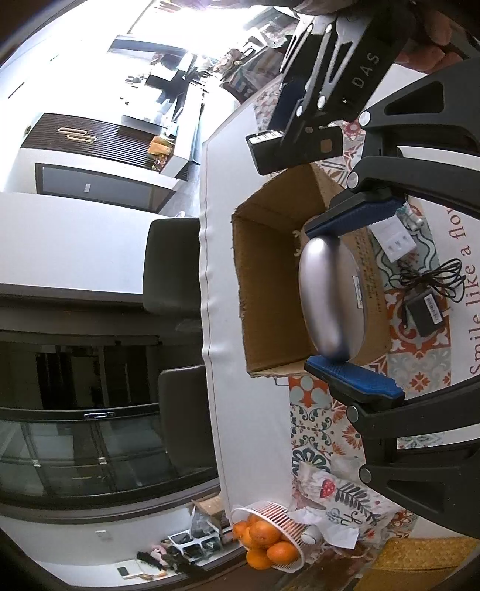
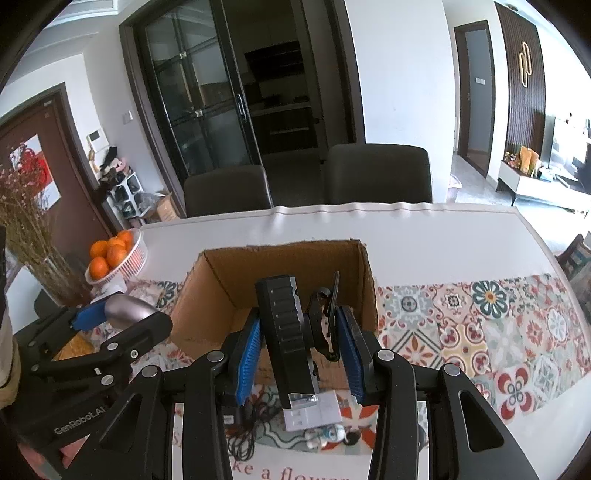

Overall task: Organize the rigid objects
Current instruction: 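Carry the silver egg and black flashlight with both grippers over the box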

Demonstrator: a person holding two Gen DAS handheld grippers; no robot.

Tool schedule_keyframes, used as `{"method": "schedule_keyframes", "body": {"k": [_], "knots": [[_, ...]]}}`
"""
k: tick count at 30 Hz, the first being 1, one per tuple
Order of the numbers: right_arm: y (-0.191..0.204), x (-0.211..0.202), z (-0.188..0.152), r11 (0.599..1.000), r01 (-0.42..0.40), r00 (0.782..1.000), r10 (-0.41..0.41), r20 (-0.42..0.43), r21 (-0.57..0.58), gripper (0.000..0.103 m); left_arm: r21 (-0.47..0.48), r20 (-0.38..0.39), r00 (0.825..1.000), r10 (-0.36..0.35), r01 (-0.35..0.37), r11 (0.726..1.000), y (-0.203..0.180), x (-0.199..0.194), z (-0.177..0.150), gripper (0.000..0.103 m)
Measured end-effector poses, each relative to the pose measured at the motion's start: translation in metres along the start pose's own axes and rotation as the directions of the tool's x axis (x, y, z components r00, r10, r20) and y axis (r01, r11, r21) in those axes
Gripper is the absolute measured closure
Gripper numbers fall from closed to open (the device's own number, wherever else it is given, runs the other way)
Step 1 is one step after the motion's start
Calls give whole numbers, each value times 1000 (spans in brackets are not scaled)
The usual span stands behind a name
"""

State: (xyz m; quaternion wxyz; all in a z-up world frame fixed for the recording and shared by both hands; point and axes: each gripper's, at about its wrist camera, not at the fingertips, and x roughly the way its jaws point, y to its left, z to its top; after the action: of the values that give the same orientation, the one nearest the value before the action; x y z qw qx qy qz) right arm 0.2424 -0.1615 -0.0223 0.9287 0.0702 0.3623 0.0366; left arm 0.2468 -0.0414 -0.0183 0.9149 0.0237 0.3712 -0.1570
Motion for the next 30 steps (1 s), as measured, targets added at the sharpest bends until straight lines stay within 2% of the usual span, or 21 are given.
{"method": "schedule_keyframes", "body": {"k": [8, 20, 30], "knots": [[3, 19, 21, 1000, -3, 999, 3, -46, -2, 62, 4, -23, 999, 29, -29, 1000, 9, 17, 18, 39], [0, 59, 44, 1000, 6, 990, -9, -142, -17, 62, -10, -112, 993, 44, -45, 999, 20, 55, 42, 39], [-4, 95, 44, 1000, 24, 970, -27, -243, -17, 62, 26, -222, 971, 84, -80, 996, 22, 95, 43, 38]]}}
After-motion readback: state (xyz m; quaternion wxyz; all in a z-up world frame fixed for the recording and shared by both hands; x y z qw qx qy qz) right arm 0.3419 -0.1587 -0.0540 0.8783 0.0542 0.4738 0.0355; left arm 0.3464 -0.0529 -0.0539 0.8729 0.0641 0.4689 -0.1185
